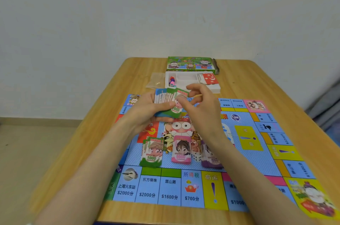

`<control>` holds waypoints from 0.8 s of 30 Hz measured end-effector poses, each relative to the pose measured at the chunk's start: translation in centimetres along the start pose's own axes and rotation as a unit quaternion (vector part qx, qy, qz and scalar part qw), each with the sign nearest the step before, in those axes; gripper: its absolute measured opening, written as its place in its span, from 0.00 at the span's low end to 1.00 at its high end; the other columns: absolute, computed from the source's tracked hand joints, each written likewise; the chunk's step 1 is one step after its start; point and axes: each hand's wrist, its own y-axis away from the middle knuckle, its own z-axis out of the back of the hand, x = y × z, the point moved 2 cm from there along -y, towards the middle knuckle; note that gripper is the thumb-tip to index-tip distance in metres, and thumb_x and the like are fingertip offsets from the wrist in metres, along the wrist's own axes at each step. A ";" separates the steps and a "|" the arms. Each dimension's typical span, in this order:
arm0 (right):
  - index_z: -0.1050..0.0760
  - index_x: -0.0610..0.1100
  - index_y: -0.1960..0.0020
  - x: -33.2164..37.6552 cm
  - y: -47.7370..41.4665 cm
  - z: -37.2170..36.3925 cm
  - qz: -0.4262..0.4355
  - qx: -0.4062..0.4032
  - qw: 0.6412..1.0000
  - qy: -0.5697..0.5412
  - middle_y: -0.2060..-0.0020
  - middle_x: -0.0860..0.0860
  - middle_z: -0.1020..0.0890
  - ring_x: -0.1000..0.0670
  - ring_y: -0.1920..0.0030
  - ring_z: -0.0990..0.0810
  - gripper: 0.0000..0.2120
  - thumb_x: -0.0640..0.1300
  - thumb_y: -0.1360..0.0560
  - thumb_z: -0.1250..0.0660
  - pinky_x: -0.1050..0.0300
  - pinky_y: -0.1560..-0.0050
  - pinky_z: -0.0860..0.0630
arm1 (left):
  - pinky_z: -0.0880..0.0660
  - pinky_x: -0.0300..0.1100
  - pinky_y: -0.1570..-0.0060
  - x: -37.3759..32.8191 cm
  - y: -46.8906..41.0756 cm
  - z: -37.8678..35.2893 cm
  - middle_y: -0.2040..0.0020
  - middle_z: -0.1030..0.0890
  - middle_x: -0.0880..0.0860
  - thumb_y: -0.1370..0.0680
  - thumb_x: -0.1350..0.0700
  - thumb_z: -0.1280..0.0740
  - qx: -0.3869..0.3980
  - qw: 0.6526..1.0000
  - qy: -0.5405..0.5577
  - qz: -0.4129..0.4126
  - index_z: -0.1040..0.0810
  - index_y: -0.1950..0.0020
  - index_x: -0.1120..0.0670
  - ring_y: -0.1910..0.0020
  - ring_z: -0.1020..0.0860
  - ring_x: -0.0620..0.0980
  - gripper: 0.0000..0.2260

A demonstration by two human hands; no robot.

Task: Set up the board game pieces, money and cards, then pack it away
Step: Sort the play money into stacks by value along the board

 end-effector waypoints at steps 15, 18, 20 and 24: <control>0.31 0.47 0.59 0.6 0.2 0.3 0.031 -0.026 0.999 -0.033 0.73 0.53 0.28 0.55 0.71 0.31 0.09 0.36 0.23 0.35 0.61 0.71 0.36 | 0.23 0.34 0.74 0.1 -0.2 -0.1 0.60 0.15 0.53 0.28 0.66 0.31 0.001 1.000 0.017 0.004 0.22 0.50 0.59 0.64 0.17 0.48 0.08; 0.33 0.49 0.58 1.1 0.3 0.6 0.032 -0.068 0.996 -0.058 0.64 0.56 0.25 0.57 0.62 0.26 0.10 0.36 0.23 0.37 0.69 0.63 0.32 | 0.23 0.35 0.74 0.2 -0.3 0.1 0.60 0.15 0.52 0.27 0.66 0.31 -0.018 1.000 0.019 0.007 0.23 0.48 0.59 0.64 0.16 0.48 0.09; 0.33 0.50 0.57 1.7 0.2 0.8 0.031 -0.076 0.991 -0.109 0.63 0.56 0.25 0.58 0.62 0.25 0.11 0.36 0.22 0.37 0.69 0.61 0.30 | 0.23 0.35 0.74 0.3 -0.4 0.4 0.60 0.15 0.52 0.27 0.66 0.31 -0.036 0.999 0.022 0.009 0.23 0.47 0.59 0.64 0.16 0.48 0.09; 0.31 0.52 0.51 2.7 1.2 0.4 0.061 0.025 0.981 -0.184 0.66 0.55 0.21 0.54 0.64 0.23 0.12 0.34 0.23 0.37 0.54 0.62 0.26 | 0.22 0.35 0.73 0.5 -0.6 0.8 0.63 0.15 0.50 0.26 0.67 0.33 -0.080 0.995 0.054 0.000 0.22 0.52 0.58 0.66 0.17 0.46 0.06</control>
